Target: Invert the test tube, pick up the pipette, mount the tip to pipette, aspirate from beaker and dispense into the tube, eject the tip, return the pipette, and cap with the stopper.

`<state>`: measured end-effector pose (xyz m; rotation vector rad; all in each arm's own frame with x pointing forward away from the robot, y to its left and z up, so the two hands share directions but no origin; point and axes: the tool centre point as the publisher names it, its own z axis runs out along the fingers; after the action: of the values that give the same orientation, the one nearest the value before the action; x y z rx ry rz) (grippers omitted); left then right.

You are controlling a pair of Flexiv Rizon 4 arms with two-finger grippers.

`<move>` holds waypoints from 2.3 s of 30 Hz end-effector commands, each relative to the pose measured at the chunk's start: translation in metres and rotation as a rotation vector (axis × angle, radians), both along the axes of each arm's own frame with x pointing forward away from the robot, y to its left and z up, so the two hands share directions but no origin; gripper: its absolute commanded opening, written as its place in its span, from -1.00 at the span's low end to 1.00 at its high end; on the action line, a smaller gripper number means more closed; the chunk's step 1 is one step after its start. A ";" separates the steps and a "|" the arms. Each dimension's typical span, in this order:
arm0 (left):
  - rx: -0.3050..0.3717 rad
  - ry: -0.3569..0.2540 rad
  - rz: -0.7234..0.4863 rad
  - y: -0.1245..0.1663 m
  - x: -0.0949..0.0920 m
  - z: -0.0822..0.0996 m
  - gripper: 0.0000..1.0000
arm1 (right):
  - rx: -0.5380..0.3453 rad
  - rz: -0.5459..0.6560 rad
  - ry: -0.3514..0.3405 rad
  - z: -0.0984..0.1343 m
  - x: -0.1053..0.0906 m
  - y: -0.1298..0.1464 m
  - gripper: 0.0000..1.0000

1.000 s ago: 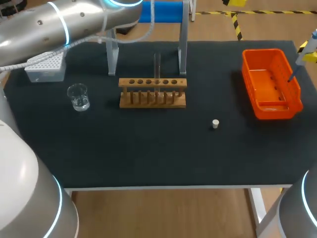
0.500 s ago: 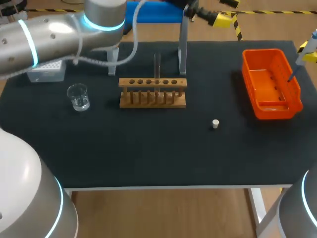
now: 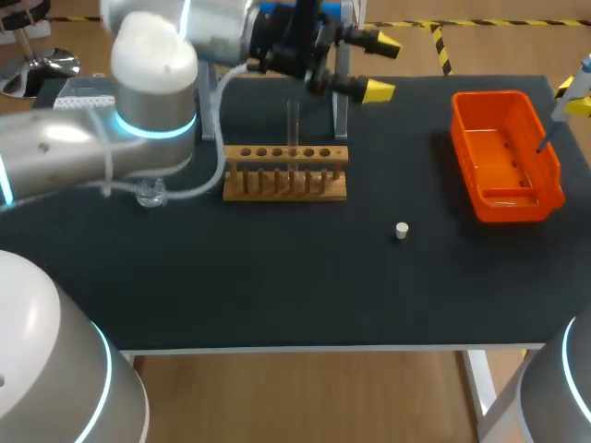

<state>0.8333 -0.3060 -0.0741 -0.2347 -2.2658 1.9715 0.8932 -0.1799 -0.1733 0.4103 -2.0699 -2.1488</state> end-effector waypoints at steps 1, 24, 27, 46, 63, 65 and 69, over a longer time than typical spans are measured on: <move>-0.040 -0.036 0.344 0.017 -0.023 -0.011 1.00 | -0.003 0.000 -0.002 0.001 -0.001 0.000 -1.00; -0.055 -0.053 0.502 0.042 -0.029 -0.035 1.00 | -0.003 0.000 -0.002 0.001 -0.001 0.000 -1.00; -0.057 -0.053 0.495 0.042 -0.023 -0.034 1.00 | -0.003 0.000 -0.002 0.001 -0.001 0.000 -1.00; -0.036 -0.032 0.446 0.039 -0.003 -0.034 1.00 | -0.003 0.000 -0.002 0.001 -0.001 0.000 -1.00; -0.036 -0.032 0.446 0.039 -0.003 -0.034 1.00 | -0.003 0.000 -0.002 0.001 -0.001 0.000 -1.00; -0.036 -0.032 0.446 0.039 -0.003 -0.034 1.00 | -0.003 0.000 -0.002 0.001 -0.001 0.000 -1.00; -0.036 -0.032 0.446 0.039 -0.003 -0.034 1.00 | -0.003 0.000 -0.002 0.001 -0.001 0.000 -1.00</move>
<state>0.8302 -0.2669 -0.1078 0.2647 -2.4709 2.2208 0.8932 -0.1800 -0.1733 0.4103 -2.0699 -2.1489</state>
